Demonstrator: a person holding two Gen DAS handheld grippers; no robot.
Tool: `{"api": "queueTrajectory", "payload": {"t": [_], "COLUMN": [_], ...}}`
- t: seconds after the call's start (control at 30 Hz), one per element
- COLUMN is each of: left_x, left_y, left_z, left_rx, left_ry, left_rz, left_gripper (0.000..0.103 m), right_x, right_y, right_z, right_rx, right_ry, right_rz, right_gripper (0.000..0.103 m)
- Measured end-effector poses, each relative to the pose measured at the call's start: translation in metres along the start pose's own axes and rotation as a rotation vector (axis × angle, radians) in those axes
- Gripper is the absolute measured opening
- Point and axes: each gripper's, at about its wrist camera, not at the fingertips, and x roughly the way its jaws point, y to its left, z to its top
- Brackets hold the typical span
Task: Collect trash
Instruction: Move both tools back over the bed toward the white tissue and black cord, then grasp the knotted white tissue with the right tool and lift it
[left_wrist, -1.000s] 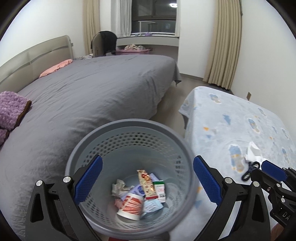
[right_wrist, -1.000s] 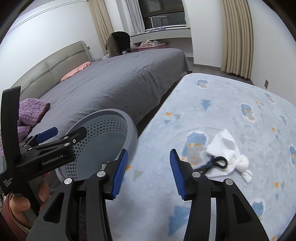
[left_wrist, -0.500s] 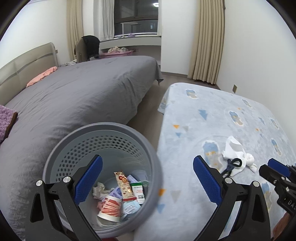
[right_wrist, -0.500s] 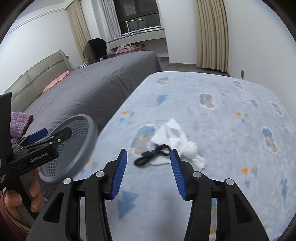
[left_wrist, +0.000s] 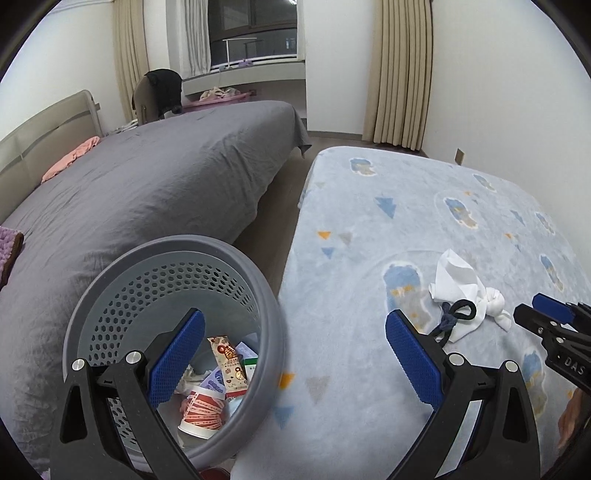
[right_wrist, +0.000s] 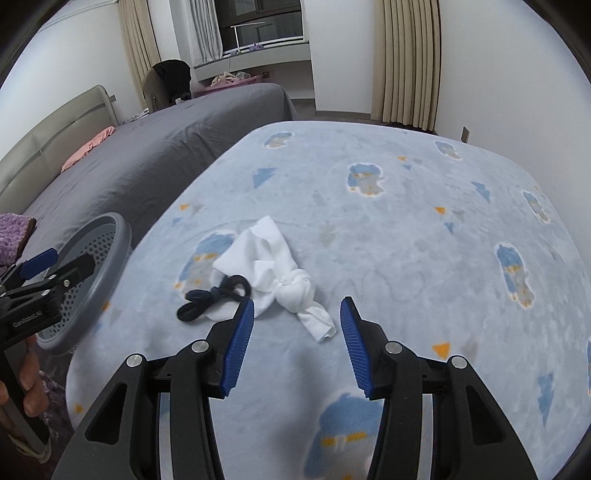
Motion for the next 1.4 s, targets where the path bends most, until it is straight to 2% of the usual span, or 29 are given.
{"api": "queueTrajectory", "payload": {"t": [0.23,0.53,0.57,0.63,1.0,1.4], "left_x": [0.008,0.016,0.017,0.017,0.015,0.016], "left_y": [-0.007,-0.013,-0.013,-0.015,-0.027,-0.064], "left_z": [-0.003,-0.006,-0.006,-0.006,-0.011,-0.022], "left_rx": [0.02,0.036,0.037,0.043,0.067,0.161], "left_ry": [0.02,0.039,0.039,0.041,0.037,0.037], "left_rz": [0.009,0.013,0.012,0.011,-0.023,-0.085], "left_gripper": [0.096,0.096,0.096,0.096,0.096,0.096], "right_x": [0.028,0.05,0.051,0.054,0.025,-0.009], "right_y": [-0.005,0.005,0.007,0.01,-0.005,-0.055], "right_z": [0.004,0.009,0.009,0.008,0.013,0.012], "right_rx": [-0.007,-0.058,-0.065,-0.081,-0.012,0.14], "right_ry": [0.043,0.069,0.07,0.079,-0.019,-0.086], "right_rz": [0.034,0.025,0.022,0.015,-0.005,-0.025], "right_gripper": [0.047,0.046,0.045,0.029,0.028,0.028]}}
